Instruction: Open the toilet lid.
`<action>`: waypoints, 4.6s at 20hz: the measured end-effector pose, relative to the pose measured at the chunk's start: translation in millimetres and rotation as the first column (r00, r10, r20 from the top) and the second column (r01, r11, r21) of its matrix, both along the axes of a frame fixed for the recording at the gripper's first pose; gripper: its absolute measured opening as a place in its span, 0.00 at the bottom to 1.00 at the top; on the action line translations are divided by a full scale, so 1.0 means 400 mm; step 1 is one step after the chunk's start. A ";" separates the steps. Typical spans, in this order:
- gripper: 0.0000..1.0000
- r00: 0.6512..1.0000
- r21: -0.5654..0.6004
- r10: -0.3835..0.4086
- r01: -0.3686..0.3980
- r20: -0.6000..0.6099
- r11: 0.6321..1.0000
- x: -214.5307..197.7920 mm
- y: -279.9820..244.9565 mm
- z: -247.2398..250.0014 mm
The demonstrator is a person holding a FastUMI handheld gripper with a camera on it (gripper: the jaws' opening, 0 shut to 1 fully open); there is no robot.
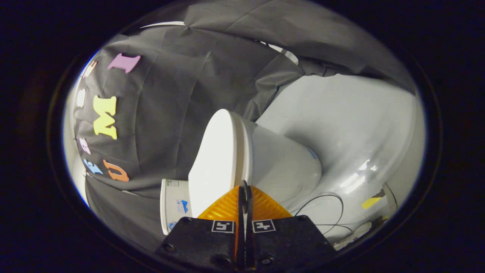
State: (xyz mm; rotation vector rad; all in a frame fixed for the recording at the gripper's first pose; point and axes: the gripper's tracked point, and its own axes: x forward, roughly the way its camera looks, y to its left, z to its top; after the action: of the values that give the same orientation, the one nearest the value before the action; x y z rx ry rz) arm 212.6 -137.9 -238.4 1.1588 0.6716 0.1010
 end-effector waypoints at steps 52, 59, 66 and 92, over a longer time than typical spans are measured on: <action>0.04 0.970 -0.604 0.092 0.064 0.224 0.794 -0.093 0.362 0.697; 0.04 0.961 -0.663 0.121 0.079 0.249 0.745 -0.099 0.437 0.749; 0.04 0.952 -0.764 0.147 0.119 0.270 0.634 -0.110 0.515 0.803; 0.05 0.898 -0.850 0.300 0.136 0.323 0.508 -0.118 0.844 0.917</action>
State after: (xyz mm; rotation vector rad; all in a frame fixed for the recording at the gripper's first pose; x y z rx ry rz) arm 165.6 199.7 128.5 0.0787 0.2765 0.0851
